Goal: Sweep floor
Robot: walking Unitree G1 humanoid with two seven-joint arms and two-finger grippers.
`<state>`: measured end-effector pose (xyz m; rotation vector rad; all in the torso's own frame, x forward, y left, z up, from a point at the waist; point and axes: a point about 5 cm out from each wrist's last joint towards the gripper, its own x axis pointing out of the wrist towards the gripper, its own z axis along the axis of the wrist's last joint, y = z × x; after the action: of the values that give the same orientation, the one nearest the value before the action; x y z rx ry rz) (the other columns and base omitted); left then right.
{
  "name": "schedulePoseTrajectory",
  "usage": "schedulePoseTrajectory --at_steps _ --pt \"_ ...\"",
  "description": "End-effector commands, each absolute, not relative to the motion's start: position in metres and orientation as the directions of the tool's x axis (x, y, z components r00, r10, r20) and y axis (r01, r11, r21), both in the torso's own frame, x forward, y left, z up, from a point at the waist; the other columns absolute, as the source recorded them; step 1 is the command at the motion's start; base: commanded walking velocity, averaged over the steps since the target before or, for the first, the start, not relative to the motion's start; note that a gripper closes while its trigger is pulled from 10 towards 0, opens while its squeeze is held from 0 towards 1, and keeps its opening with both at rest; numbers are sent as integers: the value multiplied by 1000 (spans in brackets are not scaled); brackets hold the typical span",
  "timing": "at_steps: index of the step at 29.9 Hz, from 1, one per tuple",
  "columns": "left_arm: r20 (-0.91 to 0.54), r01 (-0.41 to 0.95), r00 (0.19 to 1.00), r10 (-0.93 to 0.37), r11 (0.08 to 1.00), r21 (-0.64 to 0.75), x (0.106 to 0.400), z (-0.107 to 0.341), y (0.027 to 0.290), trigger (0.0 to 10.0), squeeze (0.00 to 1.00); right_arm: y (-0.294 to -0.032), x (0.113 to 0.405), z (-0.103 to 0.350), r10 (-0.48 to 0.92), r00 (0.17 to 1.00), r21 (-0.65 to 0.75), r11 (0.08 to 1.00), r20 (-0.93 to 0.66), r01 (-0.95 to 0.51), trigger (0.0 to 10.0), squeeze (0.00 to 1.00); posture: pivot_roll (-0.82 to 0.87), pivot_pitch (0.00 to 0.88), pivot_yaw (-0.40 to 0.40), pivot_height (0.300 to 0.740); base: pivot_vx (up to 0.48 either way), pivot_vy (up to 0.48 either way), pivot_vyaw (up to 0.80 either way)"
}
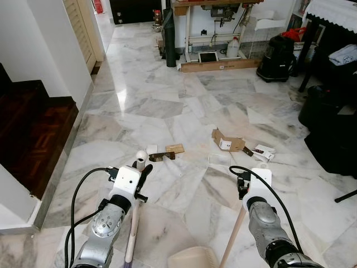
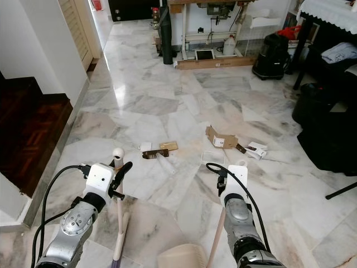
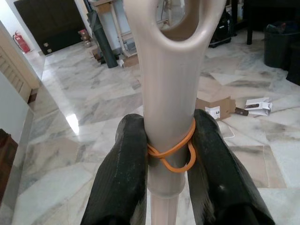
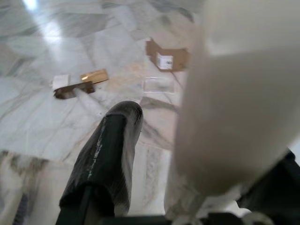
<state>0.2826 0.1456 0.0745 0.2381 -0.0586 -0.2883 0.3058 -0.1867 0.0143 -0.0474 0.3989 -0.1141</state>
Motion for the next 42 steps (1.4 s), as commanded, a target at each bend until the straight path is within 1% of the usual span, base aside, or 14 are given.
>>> schedulePoseTrajectory --at_steps 1,6,11,15,19,25,33,42 --pt "40 275 955 -295 926 260 286 81 147 10000 0 -185 310 18 -89 922 -85 994 -377 61 10000 0 79 0 22 740 0 0 0" --pt "41 276 954 -296 925 260 286 81 146 10000 0 -190 311 22 -41 928 -97 995 -370 5 10000 0 76 0 23 740 0 0 0" --pt "39 278 954 -297 925 259 286 81 147 10000 0 -198 312 24 -27 930 -93 996 -366 -8 10000 0 73 0 24 740 0 0 0" --pt "38 280 954 -299 925 259 286 81 147 10000 0 -198 309 23 40 927 -83 994 -373 -76 10000 0 72 0 26 740 0 0 0" --pt "37 280 953 -299 925 259 287 81 147 10000 0 -201 307 22 52 925 -86 992 -376 -91 10000 0 70 0 28 740 0 0 0" --pt "36 282 953 -301 924 260 287 81 147 10000 0 -199 303 19 121 916 -65 985 -383 -157 10000 0 69 0 31 740 0 0 0" --pt "36 282 953 -301 923 260 287 81 147 10000 0 -203 304 24 148 923 -62 982 -355 -181 10000 0 69 0 29 740 0 0 0" --pt "34 284 952 -303 923 259 287 81 146 10000 0 -210 301 26 179 920 -97 969 -350 -225 10000 0 69 0 28 740 0 0 0"
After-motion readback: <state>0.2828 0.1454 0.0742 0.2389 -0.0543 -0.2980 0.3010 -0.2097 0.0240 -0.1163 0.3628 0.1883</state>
